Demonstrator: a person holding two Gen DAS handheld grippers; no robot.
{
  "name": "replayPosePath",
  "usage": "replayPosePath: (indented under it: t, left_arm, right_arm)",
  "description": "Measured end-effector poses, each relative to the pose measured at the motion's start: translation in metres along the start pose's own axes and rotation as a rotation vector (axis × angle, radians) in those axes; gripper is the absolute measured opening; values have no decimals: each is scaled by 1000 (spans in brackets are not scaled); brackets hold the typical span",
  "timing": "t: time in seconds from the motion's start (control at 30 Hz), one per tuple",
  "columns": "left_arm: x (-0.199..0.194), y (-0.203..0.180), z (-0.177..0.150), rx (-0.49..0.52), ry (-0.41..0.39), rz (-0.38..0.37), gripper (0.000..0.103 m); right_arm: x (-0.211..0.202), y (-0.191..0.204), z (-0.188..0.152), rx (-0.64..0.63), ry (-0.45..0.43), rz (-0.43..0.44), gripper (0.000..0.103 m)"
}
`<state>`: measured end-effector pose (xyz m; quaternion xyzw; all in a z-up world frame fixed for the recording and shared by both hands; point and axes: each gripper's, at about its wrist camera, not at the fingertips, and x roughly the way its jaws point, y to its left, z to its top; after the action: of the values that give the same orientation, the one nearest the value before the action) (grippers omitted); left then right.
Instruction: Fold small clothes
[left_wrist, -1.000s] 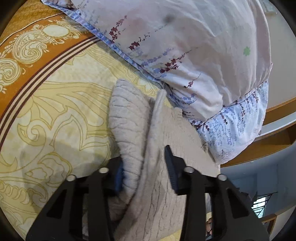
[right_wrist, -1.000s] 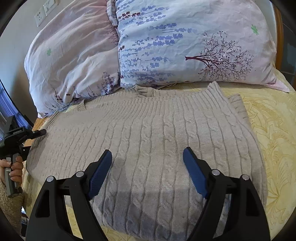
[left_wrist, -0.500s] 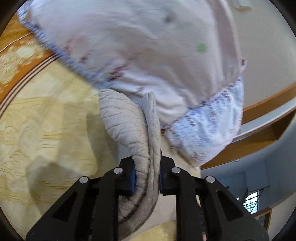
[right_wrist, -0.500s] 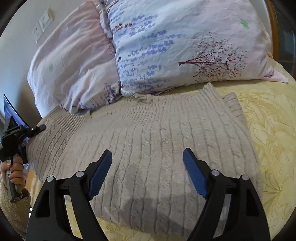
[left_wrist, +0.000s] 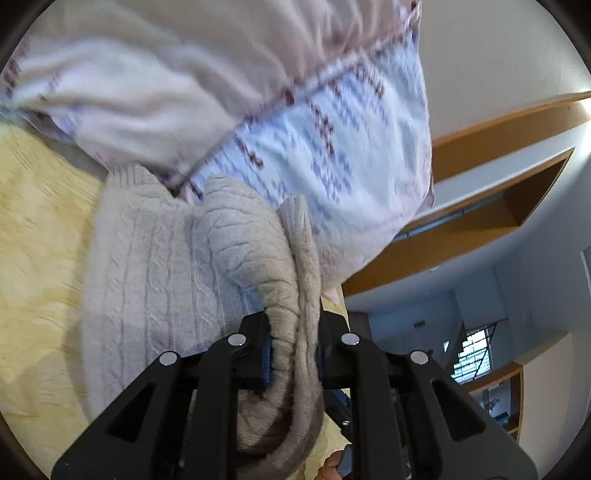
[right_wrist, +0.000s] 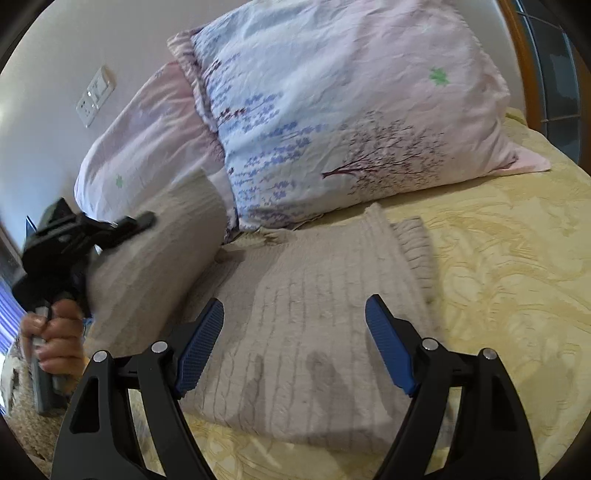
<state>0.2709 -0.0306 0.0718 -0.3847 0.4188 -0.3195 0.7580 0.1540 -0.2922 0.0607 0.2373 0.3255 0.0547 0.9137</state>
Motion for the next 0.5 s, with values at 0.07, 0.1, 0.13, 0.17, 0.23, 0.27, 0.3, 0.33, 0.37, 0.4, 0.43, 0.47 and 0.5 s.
replayPosePath:
  t: [0.07,0.1,0.13,0.17,0.23,0.27,0.3,0.33,0.37,0.4,0.43,0.47,0.5]
  left_arm:
    - [14,0,-6,-7,20,2,16]
    - [19,0,-8,-11,28,3,16]
    - [23,1,-11,-15,35,4,16]
    - [25,1,-12,-14,39,5,16]
    - [31,0,-15,-12,44,9,16]
    - [34,-1,-15,-14,45,10,16]
    - [37,-1,-16,-16,49,11,16]
    - [42,-1,-18,-17,55,17,16]
    - [48,-2,-19,-16,61,25,17]
    - [53,-2,-21,-14,71,32,19]
    - [62,-3,-24,-9,96,34,20]
    - [68,-4,-27,-10,117,27,24]
    - [73,-4,-30,-11,142,8,26]
  right_arm:
    - [-4,-7,1,16,-7,4,81]
    - [-6,-9,1,24,-10,6,81]
    - [-8,-12,1,33,-13,10,81]
    - [-9,-14,2,39,-15,15,81]
    - [-11,-18,3,56,-21,30,81]
    - [-12,-19,4,64,-23,38,81]
    - [-11,-20,5,72,-23,45,81]
    - [-10,-22,6,87,-23,54,81]
    - [-10,-23,7,95,-22,60,81]
    - [-10,-25,7,106,-21,66,81]
    - [-10,-27,8,119,-18,72,81]
    - [-9,-28,9,128,-16,78,81]
    - [-9,-31,10,142,-11,90,81]
